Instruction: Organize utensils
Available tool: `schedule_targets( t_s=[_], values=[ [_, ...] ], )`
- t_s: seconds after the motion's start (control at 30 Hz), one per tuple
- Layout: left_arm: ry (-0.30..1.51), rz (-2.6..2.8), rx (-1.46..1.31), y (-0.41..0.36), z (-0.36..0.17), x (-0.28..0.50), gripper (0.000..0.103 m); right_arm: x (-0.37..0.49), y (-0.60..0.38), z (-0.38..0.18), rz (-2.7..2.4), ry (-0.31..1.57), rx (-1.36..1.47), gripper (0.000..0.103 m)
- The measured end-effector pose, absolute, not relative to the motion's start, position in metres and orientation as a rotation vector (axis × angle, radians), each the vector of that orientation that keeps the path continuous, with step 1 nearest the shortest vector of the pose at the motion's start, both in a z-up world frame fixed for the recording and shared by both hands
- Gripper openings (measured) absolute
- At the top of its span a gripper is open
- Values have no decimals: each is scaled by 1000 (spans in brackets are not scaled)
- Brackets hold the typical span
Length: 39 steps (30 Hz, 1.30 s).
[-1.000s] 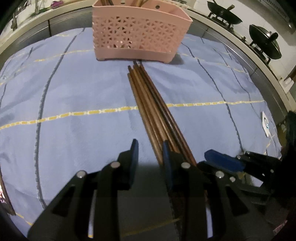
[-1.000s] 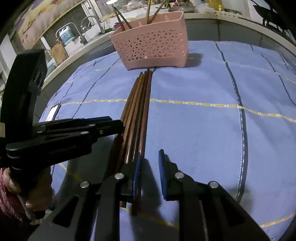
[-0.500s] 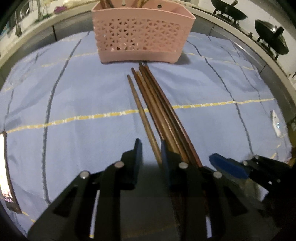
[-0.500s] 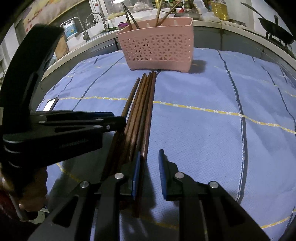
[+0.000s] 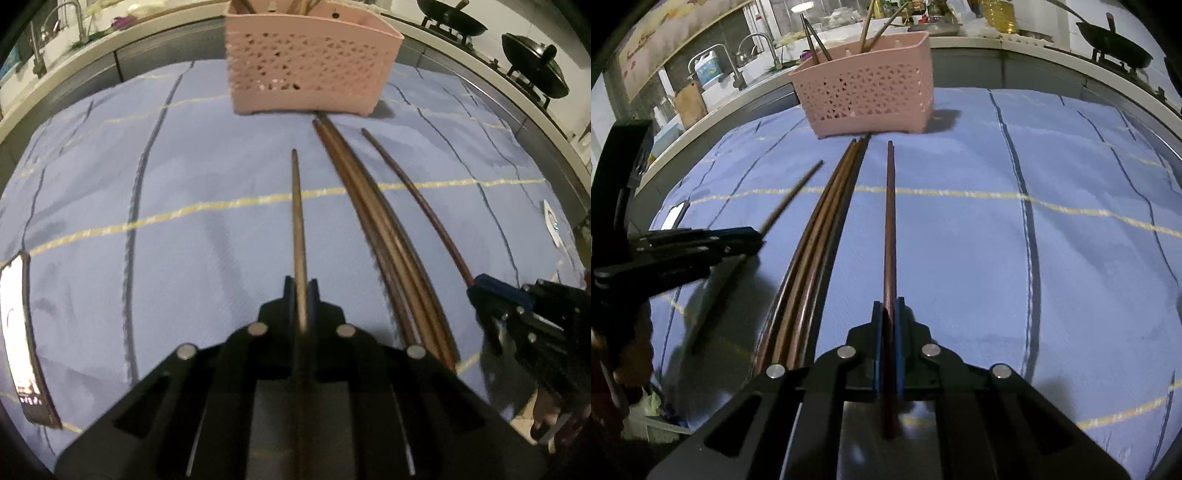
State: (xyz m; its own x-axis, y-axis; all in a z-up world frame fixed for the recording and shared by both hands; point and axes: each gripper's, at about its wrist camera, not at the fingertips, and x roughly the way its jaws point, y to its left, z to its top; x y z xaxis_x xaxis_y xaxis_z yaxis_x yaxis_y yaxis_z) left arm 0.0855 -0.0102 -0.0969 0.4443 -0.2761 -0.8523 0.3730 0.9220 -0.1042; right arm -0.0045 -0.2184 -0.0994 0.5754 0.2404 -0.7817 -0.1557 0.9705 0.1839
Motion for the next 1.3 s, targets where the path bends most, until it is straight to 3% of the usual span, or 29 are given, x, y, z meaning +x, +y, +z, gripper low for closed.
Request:
schedule_targets(
  t_s=[1.3],
  values=[
    [957, -380, 121, -16, -99, 90, 8, -1, -214, -99, 201, 951, 119, 7]
  ],
)
